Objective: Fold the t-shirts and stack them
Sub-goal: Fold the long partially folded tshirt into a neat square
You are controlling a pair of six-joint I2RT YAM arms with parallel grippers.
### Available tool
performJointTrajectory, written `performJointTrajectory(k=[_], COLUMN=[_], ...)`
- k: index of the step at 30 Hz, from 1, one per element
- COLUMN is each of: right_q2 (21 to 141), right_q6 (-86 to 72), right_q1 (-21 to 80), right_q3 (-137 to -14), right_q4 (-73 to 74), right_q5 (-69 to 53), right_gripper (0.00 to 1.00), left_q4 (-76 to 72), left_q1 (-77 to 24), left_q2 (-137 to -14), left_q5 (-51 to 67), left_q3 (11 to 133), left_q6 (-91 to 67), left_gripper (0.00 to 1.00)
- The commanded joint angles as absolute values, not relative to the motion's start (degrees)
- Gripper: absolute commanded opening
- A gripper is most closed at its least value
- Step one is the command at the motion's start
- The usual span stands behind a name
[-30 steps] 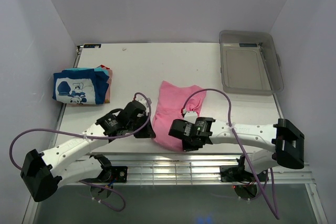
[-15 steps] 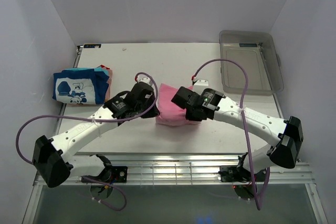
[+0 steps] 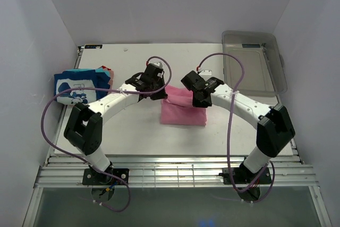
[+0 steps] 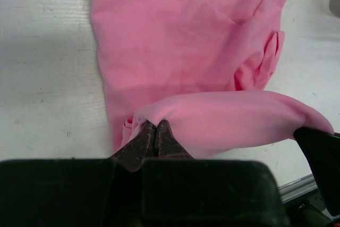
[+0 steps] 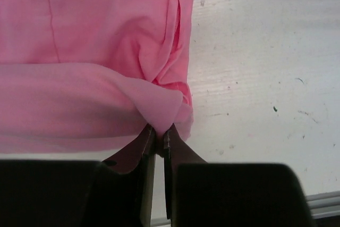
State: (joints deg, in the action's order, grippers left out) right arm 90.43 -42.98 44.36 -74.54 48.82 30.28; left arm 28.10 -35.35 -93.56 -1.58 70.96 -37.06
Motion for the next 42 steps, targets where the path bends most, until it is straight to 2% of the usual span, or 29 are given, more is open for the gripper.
performJointTrajectory(k=[1, 7, 12, 21, 26, 27, 28, 29, 30, 34, 35, 38, 40, 41, 42], right_q2=[95.6, 104.4, 107.1, 114.8, 119.1, 119.4, 119.9, 120.3, 120.7, 115.5, 113.8, 108.7, 107.9, 108.5, 109.9], right_q6=[-37.1, -34.0, -33.0, -30.1, -29.8, -29.4, -29.0, -29.1, -29.6, -30.1, -29.0, -26.8, -25.9, -25.8, -26.1], right_q1=[41.8, 38.9, 36.2, 30.9, 29.3, 29.1, 28.2, 27.7, 27.3, 26.8, 26.8, 26.9, 26.9, 26.9, 26.9], right_q3=[-76.5, -81.4, -84.1, -96.4, -102.5, -102.9, -103.3, -104.0, -106.3, -103.5, -101.7, -96.0, -94.6, -95.2, -95.9], right_q4=[43.6, 42.8, 42.4, 42.0, 39.0, 37.3, 35.6, 33.9, 34.3, 29.6, 27.4, 21.4, 20.4, 21.3, 22.6], right_q5=[28.3, 27.6, 27.2, 26.5, 28.9, 28.9, 27.9, 27.3, 27.2, 29.0, 28.7, 25.1, 20.9, 19.6, 18.2], right_gripper=[0.08, 0.08, 0.08, 0.08, 0.09, 0.21, 0.28, 0.33, 0.34, 0.35, 0.36, 0.49, 0.43, 0.36, 0.19], left_q4=[27.2, 28.4, 29.0, 30.1, 27.9, 27.1, 26.6, 27.2, 28.3, 30.5, 29.8, 25.4, 21.6, 20.8, 20.2], left_q1=[-33.5, -32.2, -30.9, -28.1, -27.2, -27.1, -27.0, -26.9, -26.8, -26.8, -26.8, -26.8, -27.2, -27.5, -28.4], left_q2=[-96.0, -100.8, -105.6, -112.9, -115.6, -115.6, -115.8, -117.0, -117.4, -114.6, -113.3, -108.1, -105.6, -105.1, -105.0], left_q5=[-0.6, -0.1, -0.1, -0.3, -5.0, -6.5, -7.2, -7.9, -9.4, -14.0, -14.4, -10.5, -6.1, -2.9, -1.6], left_q3=[74.1, 76.3, 79.4, 91.2, 97.0, 98.0, 99.1, 100.7, 104.4, 105.4, 104.5, 98.8, 95.0, 91.7, 90.5], left_q6=[-35.3, -35.6, -35.2, -34.5, -36.4, -36.5, -36.5, -36.5, -36.6, -37.4, -37.4, -37.7, -38.3, -39.5, -40.1], left_gripper=[0.0, 0.0, 0.0, 0.0, 0.01, 0.29, 0.45, 0.55, 0.61, 0.64, 0.65, 0.65, 0.58, 0.38, 0.22])
